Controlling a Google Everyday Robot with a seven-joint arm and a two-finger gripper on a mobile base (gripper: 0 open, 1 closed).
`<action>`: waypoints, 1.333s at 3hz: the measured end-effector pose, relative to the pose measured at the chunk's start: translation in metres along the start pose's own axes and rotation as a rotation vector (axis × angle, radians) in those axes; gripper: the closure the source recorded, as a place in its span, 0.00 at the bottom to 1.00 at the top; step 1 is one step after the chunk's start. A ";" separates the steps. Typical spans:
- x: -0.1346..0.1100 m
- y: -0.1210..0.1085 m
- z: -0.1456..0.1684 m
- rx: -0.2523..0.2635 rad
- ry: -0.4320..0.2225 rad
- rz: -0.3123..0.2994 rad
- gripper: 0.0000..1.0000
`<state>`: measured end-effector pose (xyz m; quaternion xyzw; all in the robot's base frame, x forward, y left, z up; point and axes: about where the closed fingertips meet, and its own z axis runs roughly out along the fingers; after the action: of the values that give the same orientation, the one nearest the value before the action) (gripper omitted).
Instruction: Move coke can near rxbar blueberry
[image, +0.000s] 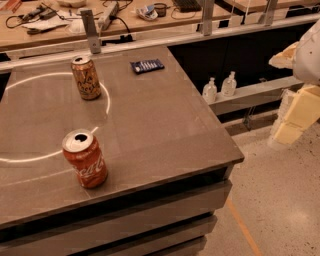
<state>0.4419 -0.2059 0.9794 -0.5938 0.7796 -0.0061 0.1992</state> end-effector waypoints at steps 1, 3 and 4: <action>-0.012 0.005 0.017 -0.004 -0.168 0.024 0.00; -0.062 0.003 0.052 0.058 -0.612 0.034 0.00; -0.113 0.012 0.044 0.017 -0.805 0.025 0.00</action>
Offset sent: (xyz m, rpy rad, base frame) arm 0.0291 0.1037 0.0252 0.9759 -0.3067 0.0719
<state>0.4689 -0.0879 0.9700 -0.5375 0.6464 0.2231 0.4935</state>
